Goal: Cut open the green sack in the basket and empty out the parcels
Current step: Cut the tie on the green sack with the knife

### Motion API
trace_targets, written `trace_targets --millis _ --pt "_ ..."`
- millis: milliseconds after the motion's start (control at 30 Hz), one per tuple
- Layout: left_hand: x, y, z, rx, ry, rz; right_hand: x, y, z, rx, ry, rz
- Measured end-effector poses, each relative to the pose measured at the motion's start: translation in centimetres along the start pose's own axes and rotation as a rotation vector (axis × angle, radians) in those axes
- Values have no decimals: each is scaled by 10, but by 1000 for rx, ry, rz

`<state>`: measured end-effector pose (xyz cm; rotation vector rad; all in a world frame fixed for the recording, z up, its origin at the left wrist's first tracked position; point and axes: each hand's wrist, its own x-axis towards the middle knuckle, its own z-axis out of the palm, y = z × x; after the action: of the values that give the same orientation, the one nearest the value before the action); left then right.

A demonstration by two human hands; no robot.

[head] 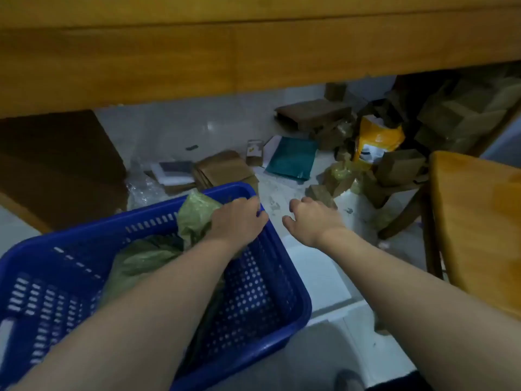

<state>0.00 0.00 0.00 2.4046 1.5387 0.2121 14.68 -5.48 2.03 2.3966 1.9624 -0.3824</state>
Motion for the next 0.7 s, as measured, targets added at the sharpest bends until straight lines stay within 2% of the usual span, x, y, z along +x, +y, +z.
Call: trace_targets --millis 167,300,400,600,700 --pt "18 27 60 42 -110 -61 14 44 41 10 -67 18" --pt "33 39 105 47 -120 -233 34 74 78 22 -162 21" --pt "43 39 126 40 -46 -353 53 85 107 36 -226 3" --pt "69 39 157 -238 59 -561 89 95 169 85 -332 9" --pt "77 39 168 -274 136 -608 108 96 201 129 -393 67"
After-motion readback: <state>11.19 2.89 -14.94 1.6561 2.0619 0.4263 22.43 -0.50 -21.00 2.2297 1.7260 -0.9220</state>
